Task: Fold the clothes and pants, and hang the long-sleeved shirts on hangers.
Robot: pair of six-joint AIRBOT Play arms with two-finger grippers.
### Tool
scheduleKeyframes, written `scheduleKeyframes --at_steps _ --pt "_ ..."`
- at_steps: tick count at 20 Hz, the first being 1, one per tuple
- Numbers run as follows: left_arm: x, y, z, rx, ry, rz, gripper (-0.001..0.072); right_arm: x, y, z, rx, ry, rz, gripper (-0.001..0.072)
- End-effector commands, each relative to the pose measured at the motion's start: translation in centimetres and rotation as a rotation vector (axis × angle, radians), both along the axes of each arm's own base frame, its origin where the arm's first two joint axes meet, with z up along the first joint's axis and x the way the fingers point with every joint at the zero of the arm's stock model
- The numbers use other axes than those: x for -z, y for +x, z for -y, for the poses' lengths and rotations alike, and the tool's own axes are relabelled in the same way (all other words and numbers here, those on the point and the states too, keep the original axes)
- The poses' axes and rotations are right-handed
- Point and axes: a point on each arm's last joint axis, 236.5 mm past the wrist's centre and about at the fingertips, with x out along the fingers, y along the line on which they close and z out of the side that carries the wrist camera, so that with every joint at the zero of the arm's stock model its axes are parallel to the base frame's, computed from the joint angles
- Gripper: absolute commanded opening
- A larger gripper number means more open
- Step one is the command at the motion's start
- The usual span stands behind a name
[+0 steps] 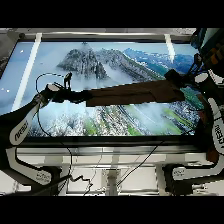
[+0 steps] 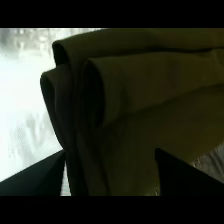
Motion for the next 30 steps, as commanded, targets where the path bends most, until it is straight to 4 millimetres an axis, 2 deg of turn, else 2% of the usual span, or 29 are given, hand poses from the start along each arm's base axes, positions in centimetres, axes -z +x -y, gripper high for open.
scheduleKeyframes --at_steps 1,5,7,8,9,10,11,14,15,18,19,21,23,26,28,30 --pt "-0.2 1.5 1.2 -0.040 0.002 0.052 0.0503 0.4 -0.6 -0.7 -0.025 0.016 -0.033 0.0632" --pt "-0.2 1.0 3.4 -0.003 0.012 0.072 0.0495 0.5 -0.8 -2.2 -0.054 0.027 -0.043 0.0632" --pt "-0.3 1.3 3.9 -0.005 0.023 0.093 0.0279 0.5 -0.8 -3.6 -0.081 0.027 -0.043 0.0632" --pt "-0.4 1.7 3.8 -0.016 0.029 0.108 0.0195 0.5 -0.8 -4.4 -0.095 0.026 -0.043 0.0631" --pt "-0.6 2.0 3.8 -0.022 0.031 0.119 0.0139 0.5 -0.8 -5.2 -0.111 0.026 -0.044 0.0632" --pt "-1.0 2.3 3.7 -0.024 0.030 0.128 0.0050 0.5 -0.8 -6.0 -0.127 0.025 -0.044 0.0632" --pt "-1.5 2.7 3.5 -0.031 0.027 0.140 0.0014 0.5 -0.8 -6.8 -0.143 0.025 -0.044 0.0631" --pt "-4.2 4.0 2.4 -0.013 0.057 0.215 0.0014 0.4 -1.0 -9.2 -0.202 0.011 -0.038 0.0621" --pt "-5.5 4.0 1.9 0.019 0.090 0.249 0.0013 0.4 -1.1 -10.0 -0.219 0.011 -0.040 0.0538" --pt "-9.8 2.3 -0.1 0.099 0.146 0.295 0.0013 0.5 -1.5 -12.7 -0.274 0.010 -0.044 0.0071" --pt "-11.1 1.3 -0.8 0.116 0.148 0.282 0.0013 0.5 -1.7 -13.9 -0.298 0.008 -0.042 0.0027" --pt "-14.1 -0.7 -2.7 0.138 0.159 0.275 0.0013 0.5 -2.4 -16.7 -0.353 0.007 -0.044 0.0027" --pt "-17.0 -2.1 -4.4 0.136 0.157 0.293 0.0014 0.4 -3.4 -20.4 -0.426 0.005 -0.040 0.0027" --pt "-20.8 -3.3 -6.4 0.105 0.165 0.349 0.0014 -0.1 -5.1 -27.3 -0.543 -0.006 0.006 0.0026" --pt "-22.8 -4.1 -7.3 0.091 0.170 0.383 0.0014 -1.0 -5.8 -31.6 -0.574 0.006 0.069 0.0026" --pt "-24.2 -5.2 -7.1 0.103 0.171 0.405 0.0014 -1.3 -6.8 -35.9 -0.575 0.056 0.104 0.0025"
